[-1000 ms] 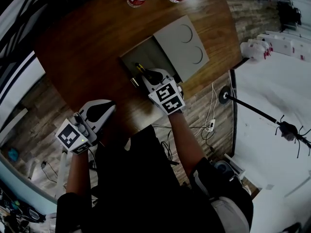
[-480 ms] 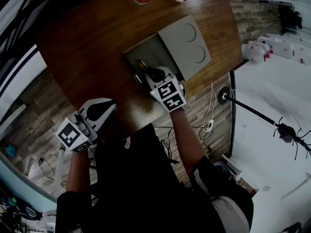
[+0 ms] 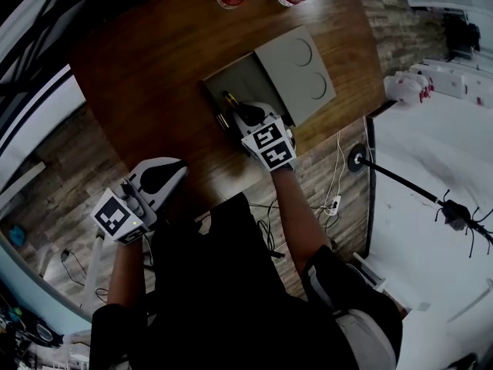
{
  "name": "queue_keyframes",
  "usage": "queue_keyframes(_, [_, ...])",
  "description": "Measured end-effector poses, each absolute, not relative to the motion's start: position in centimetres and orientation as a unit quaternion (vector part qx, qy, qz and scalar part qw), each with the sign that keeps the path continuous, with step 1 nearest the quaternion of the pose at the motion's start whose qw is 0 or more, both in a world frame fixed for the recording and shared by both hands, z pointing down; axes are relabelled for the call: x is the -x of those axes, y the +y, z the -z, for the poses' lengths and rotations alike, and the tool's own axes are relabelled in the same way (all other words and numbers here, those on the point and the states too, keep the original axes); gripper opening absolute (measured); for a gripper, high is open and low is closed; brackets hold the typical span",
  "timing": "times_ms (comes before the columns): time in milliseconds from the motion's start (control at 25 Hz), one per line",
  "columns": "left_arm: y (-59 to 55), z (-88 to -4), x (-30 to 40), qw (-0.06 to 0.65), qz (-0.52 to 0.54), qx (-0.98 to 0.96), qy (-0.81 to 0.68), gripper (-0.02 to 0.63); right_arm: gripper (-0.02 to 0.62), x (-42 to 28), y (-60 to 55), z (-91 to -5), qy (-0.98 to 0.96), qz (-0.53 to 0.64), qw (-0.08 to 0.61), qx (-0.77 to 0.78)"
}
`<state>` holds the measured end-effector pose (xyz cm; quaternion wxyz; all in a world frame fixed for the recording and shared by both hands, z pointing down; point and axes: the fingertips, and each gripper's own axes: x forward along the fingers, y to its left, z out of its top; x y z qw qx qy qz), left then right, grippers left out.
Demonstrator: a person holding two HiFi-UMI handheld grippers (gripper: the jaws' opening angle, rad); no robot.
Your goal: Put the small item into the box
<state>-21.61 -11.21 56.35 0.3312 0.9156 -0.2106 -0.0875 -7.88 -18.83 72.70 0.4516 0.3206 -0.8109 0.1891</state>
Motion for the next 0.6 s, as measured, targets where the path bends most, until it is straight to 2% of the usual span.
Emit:
queue_keyframes(400, [-8.6, -55.9, 22.3, 0.299, 0.069, -0.916, -0.257, 0.017, 0.071, 7.7, -18.8, -72.5, -0.824, -0.174, 0.437, -0.316])
queue_keyframes(600, [-8.5, -53.0, 21.4, 0.288, 0.072, -0.908, -0.297, 0.017, 0.084, 7.2, -18.8, -69.2, -0.844, -0.158, 0.406, -0.312])
